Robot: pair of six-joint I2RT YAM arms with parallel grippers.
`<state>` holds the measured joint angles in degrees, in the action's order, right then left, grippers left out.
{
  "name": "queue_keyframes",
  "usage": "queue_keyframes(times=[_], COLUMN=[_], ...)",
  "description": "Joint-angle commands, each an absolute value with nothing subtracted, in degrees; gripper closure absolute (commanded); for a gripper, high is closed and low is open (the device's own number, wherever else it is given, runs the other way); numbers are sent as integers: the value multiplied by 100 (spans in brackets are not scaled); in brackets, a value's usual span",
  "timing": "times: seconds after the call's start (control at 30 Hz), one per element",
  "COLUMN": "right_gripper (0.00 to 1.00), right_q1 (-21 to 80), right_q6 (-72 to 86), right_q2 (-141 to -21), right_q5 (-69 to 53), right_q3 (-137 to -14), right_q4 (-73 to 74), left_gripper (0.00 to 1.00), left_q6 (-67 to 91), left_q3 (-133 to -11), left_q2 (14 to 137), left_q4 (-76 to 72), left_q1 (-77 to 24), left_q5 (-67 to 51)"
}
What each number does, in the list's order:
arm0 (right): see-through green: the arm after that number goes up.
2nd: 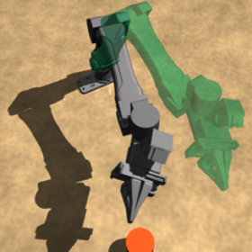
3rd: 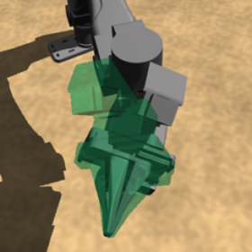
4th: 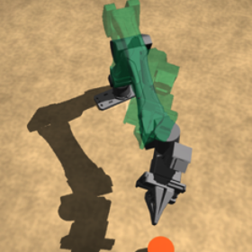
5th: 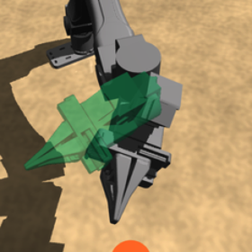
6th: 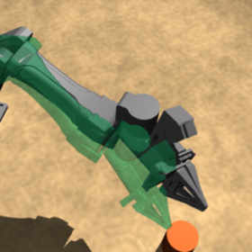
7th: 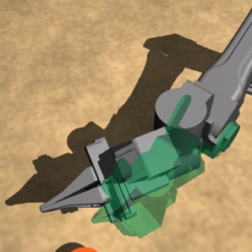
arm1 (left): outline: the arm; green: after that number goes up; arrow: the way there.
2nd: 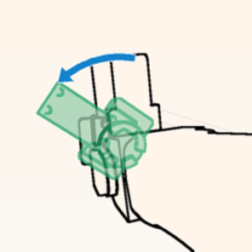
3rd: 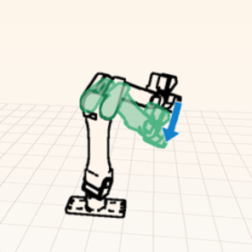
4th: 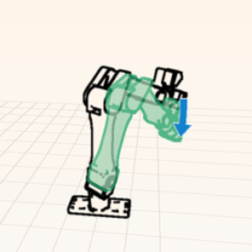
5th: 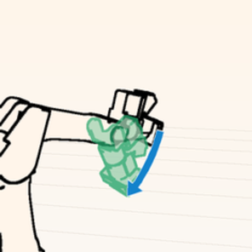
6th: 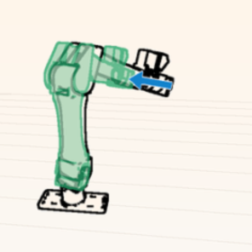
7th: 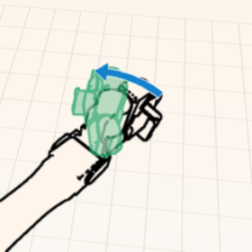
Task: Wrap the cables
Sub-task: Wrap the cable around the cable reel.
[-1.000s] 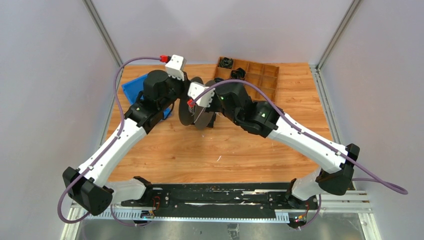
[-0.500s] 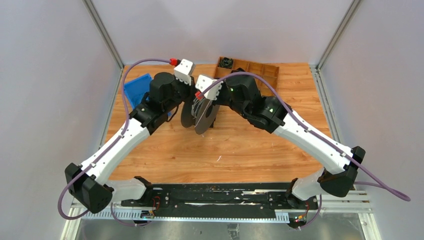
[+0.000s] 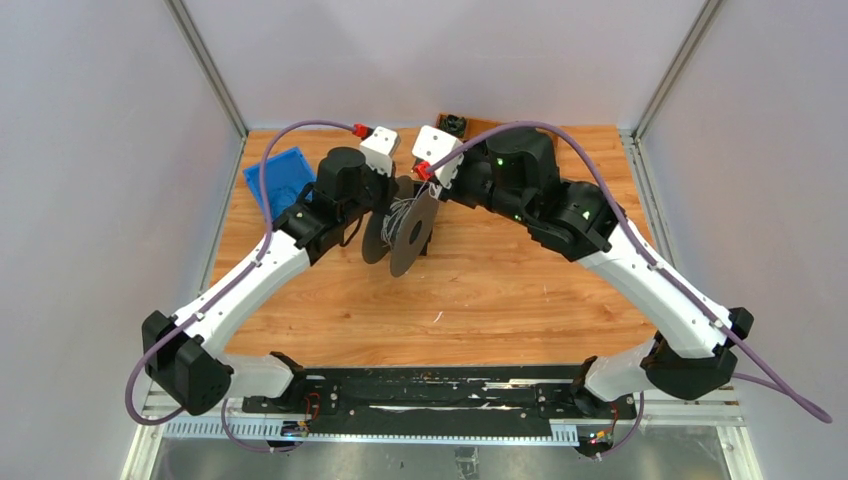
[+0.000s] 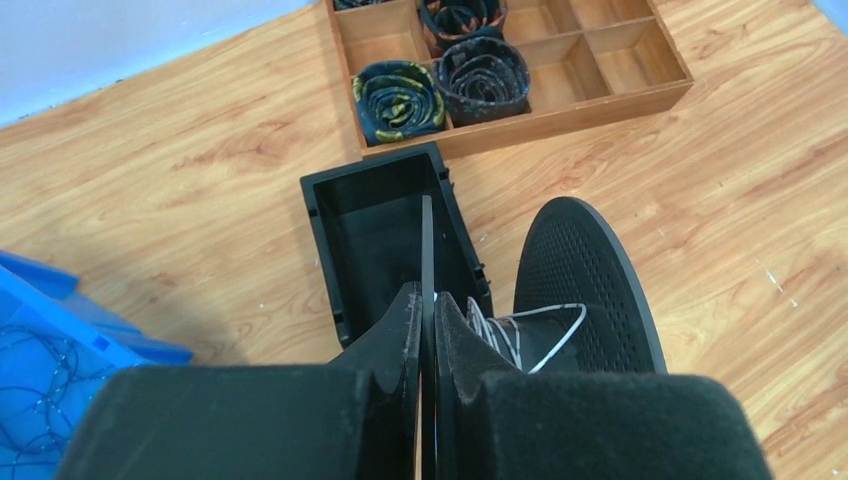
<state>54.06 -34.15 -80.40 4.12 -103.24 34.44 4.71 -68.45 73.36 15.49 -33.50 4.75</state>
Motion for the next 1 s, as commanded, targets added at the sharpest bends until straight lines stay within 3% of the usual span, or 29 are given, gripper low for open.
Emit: queue_keyframes(times=[0.0, 0.33, 0.67, 0.8, 0.97], right_gripper=[99, 99, 99, 90, 71], right_q1=[5032, 3231, 2373, 2050, 1683], right_q6=[-3207, -2997, -2536, -2148, -1303], right_q2=[-8037, -8253, -7620, -7308, -7015], right_q5=[587, 3, -1192, -2262, -3500], right_q3=[-10532, -10251, -8524, -7895, -6782], right_q4=[3493, 3306, 2980, 2920, 1850], left_gripper=[100, 100, 100, 100, 100], left_q6=[427, 184, 420, 606, 1379], left_q3=[-6700, -6387, -6795, -6844, -7169], left_q2=[7061, 6770, 6760, 6718, 6768], left_q4=[1049, 705, 974, 957, 823], left_q1=[-3417, -3412, -3393, -3288, -2806], left_q5=[268, -1493, -1827, -2178, -2886])
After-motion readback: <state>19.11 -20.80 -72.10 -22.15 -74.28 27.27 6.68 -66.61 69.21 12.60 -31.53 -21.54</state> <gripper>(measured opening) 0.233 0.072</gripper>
